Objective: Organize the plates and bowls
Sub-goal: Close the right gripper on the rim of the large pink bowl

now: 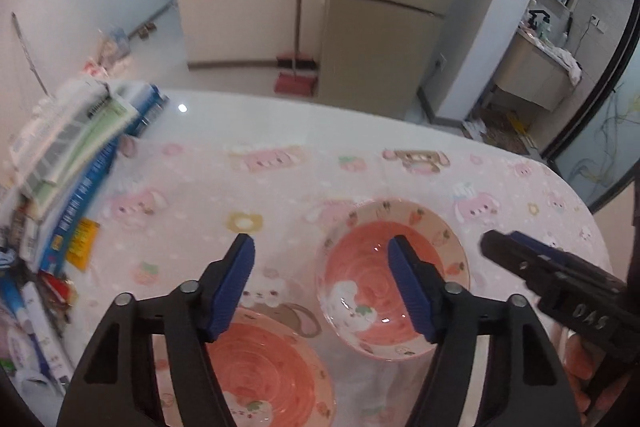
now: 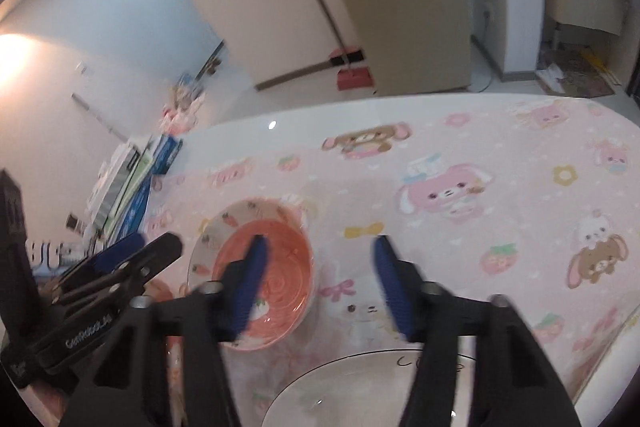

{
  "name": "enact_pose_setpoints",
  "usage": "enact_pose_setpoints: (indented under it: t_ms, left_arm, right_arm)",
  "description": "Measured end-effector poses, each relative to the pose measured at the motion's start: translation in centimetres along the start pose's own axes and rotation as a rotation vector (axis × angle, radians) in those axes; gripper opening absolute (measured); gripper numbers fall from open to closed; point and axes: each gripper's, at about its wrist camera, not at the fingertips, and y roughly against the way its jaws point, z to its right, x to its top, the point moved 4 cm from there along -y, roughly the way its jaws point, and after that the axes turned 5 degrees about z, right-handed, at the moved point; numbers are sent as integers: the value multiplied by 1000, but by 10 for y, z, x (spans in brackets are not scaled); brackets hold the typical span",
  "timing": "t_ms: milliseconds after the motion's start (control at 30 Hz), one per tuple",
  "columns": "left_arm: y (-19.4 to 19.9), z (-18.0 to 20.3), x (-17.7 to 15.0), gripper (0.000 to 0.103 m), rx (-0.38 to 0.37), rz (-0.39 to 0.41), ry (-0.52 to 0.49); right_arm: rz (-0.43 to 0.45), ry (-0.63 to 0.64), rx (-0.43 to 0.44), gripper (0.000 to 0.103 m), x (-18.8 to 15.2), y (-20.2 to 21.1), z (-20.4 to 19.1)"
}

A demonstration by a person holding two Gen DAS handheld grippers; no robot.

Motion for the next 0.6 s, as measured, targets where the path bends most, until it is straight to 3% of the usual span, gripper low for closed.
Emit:
enact_pose_setpoints:
  t_ms: [33,100,200,267,300,600]
  left_arm:
    - [-4,-2,-2,57,-1,-18,9]
    - [-10,-4,-4,38,10,-46,15]
    - [-16,-5,-8,32,-16,-67,22]
    - [-19,-3,-9,29,-43,-82,28]
    - [-21,-2,-10,27,-50,-87,25]
    - [-42,0,-21,12,-1,-150,-3]
  right_arm:
    - [-5,1,-3,45,-2,-4,-2]
    - [-18,14,-11,42,-5,-10,-5]
    - [-29,41,-12,32,-10,-16,-11]
    - [-25,70,-39,15,-14,-20,-15]
    - [-22,88,-60,12,-16,-22,-15]
    - [-63,48,-54,10,-21,-31,-10]
